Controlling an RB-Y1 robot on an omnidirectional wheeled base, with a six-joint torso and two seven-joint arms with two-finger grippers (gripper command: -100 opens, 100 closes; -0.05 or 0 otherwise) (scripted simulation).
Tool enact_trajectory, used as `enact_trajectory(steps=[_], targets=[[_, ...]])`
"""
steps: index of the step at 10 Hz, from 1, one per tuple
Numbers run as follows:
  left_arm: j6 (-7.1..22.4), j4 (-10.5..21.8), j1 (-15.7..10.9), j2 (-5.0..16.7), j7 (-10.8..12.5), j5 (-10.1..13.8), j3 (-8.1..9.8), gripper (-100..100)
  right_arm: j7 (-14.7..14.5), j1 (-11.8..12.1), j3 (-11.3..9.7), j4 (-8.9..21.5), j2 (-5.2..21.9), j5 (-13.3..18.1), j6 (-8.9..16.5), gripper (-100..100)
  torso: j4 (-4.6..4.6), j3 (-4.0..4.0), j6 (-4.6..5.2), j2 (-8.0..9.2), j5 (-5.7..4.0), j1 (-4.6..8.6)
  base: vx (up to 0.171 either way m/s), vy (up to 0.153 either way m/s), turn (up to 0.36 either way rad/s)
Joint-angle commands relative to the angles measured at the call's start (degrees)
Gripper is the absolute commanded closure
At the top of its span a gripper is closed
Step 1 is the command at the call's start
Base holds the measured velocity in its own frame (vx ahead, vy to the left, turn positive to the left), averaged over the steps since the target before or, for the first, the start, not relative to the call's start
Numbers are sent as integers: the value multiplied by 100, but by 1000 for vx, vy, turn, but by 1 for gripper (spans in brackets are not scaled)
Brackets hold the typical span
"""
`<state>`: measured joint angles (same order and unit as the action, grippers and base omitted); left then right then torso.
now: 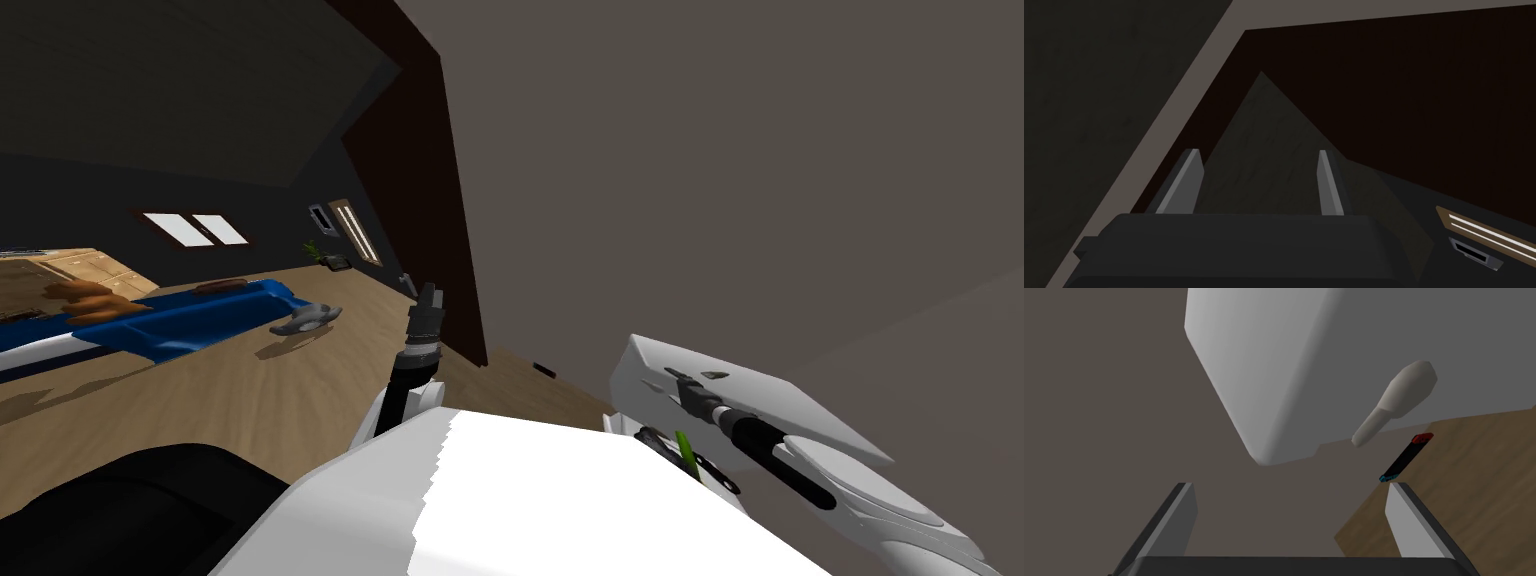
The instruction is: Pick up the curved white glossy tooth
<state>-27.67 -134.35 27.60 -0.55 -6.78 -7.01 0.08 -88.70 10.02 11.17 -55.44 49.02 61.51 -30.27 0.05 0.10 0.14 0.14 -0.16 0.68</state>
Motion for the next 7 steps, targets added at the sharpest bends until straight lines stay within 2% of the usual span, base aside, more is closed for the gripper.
enact_trajectory(steps=[1, 7], targets=[[0, 0, 0, 0, 0, 0, 0, 0, 143, 45, -50, -7, 124, -9, -186, -100, 0, 0, 0, 0, 0, 0, -51, -109, 103], [0, 0, 1, 0, 0, 0, 0, 0, 485, 157, -18, 217, 576, -161, -813, -100, -3, -7, 1, -13, -3, 11, -32, -117, 73]])
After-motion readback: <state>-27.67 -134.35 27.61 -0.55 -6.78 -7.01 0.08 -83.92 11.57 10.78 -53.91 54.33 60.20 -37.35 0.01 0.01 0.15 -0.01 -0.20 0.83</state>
